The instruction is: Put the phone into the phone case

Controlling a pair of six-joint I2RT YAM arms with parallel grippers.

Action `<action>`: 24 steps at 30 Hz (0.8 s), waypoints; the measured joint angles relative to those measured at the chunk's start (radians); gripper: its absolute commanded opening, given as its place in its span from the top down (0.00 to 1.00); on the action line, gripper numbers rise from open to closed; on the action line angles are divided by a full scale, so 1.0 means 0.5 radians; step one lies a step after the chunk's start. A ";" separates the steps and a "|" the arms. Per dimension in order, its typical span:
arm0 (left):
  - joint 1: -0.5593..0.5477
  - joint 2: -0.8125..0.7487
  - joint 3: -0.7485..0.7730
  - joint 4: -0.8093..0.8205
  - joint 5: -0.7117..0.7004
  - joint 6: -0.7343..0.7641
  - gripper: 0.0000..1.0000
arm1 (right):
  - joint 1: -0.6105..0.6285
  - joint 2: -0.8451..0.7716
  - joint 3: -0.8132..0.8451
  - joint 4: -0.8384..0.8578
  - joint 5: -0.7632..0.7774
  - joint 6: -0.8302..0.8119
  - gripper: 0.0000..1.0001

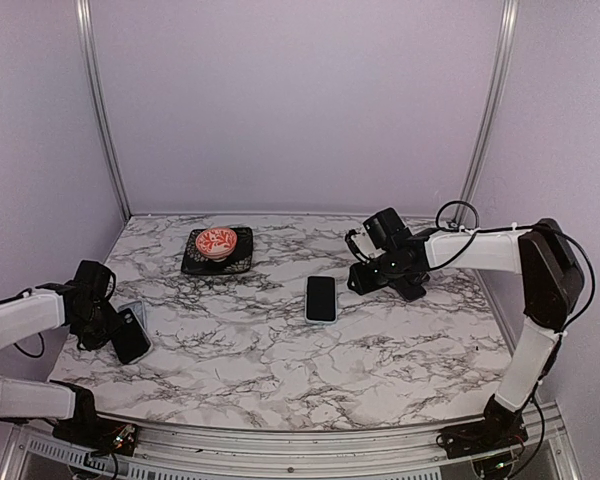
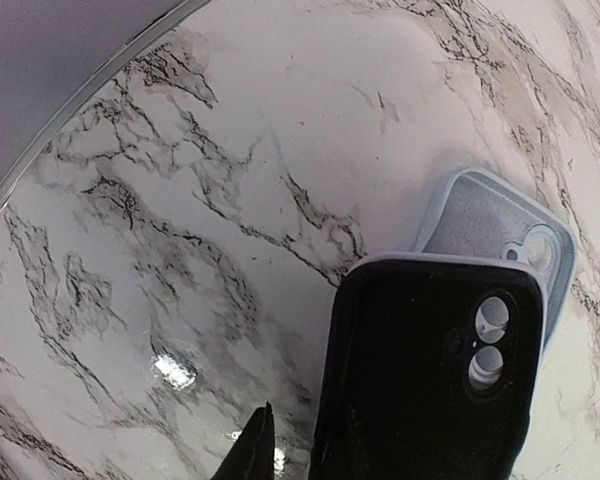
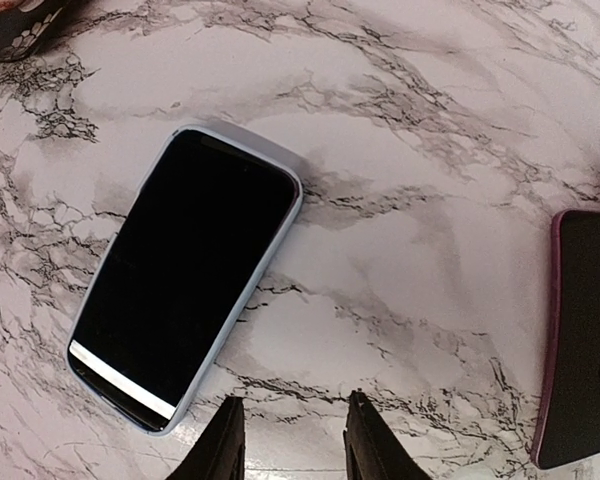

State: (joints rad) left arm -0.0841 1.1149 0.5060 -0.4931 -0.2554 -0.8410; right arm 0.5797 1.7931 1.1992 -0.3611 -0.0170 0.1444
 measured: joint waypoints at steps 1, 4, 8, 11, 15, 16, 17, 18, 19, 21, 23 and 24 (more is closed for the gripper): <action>0.000 0.000 -0.004 0.016 0.006 -0.010 0.93 | 0.000 0.000 0.000 -0.001 0.001 0.000 0.67; 0.000 0.002 -0.009 0.056 0.032 -0.002 1.00 | 0.000 0.000 0.000 -0.011 0.002 -0.001 0.66; 0.005 -0.027 -0.008 0.050 0.066 0.000 1.00 | 0.000 0.000 0.002 -0.027 0.024 -0.006 0.65; -0.002 -0.114 -0.002 0.033 0.138 -0.013 1.00 | 0.000 -0.001 0.006 -0.044 0.054 -0.012 0.65; -0.037 -0.262 0.057 -0.027 0.146 -0.017 1.00 | 0.000 -0.008 0.037 -0.069 0.071 -0.017 0.64; -0.060 -0.293 0.082 -0.042 0.124 -0.016 1.00 | 0.000 -0.014 0.049 -0.081 0.073 -0.021 0.64; -0.096 -0.328 0.115 -0.057 0.089 -0.015 1.00 | 0.000 -0.019 0.064 -0.089 0.077 -0.025 0.64; -0.140 -0.360 0.150 -0.068 0.063 -0.012 1.00 | 0.000 -0.024 0.082 -0.092 0.076 -0.034 0.63; -0.184 -0.383 0.185 -0.072 0.043 -0.003 1.00 | 0.000 -0.029 0.097 -0.096 0.069 -0.042 0.63; -0.307 -0.401 0.301 -0.070 -0.014 0.043 1.00 | 0.000 -0.056 0.116 -0.092 0.018 -0.067 0.62; -0.445 -0.376 0.425 -0.047 -0.056 0.099 1.00 | 0.005 -0.114 0.119 -0.069 -0.083 -0.091 0.61; -0.517 -0.356 0.480 -0.023 -0.069 0.128 1.00 | 0.008 -0.154 0.118 -0.050 -0.141 -0.098 0.61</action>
State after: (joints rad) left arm -0.3428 0.9367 0.7460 -0.5045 -0.2897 -0.7769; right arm 0.5838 1.7161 1.2583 -0.3862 -0.0875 0.0952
